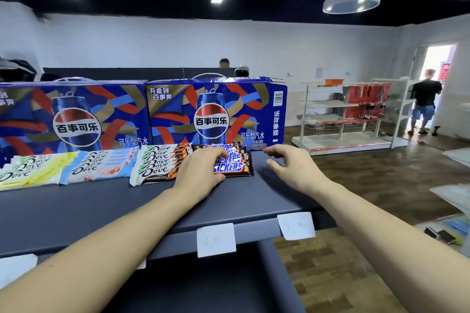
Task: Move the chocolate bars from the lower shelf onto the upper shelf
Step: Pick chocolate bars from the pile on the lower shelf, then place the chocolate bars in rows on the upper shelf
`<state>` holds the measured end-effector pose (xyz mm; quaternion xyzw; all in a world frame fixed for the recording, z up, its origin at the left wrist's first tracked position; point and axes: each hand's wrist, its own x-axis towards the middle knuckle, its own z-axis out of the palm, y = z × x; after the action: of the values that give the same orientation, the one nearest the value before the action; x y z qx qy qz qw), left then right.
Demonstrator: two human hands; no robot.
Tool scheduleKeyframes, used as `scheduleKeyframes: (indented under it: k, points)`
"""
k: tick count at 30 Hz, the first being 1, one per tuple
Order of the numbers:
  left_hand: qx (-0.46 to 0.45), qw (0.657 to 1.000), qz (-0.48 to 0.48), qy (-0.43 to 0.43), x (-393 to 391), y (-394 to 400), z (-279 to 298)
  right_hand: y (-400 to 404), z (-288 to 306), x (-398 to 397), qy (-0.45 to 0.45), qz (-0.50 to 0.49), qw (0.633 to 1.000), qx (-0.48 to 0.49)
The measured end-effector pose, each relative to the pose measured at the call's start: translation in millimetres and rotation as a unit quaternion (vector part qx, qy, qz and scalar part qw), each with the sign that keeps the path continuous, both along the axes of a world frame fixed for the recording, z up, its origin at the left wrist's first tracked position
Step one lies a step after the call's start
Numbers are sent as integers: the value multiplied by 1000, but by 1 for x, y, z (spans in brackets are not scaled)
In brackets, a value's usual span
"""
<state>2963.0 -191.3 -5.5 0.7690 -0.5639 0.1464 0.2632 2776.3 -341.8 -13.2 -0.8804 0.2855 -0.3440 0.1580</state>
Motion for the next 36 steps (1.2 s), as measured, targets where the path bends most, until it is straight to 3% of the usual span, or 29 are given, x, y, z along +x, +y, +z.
scheduleKeyframes:
  k: [5,14,21,32,36]
  points:
    - [-6,1000,12,-14,-4,26,2,17,-1,0,5,9,1000,-10]
    - [66,996,27,-50,-9,95,0,79,-5,0,29,46,999,9]
    - [56,997,26,-50,-18,148,4,148,9,21,75,92,991,-66]
    - [76,985,155,-28,41,354,-38,302,-42,94,113,206,966,-104]
    - [92,974,206,0,53,438,-61,365,-56,123,120,223,949,-186]
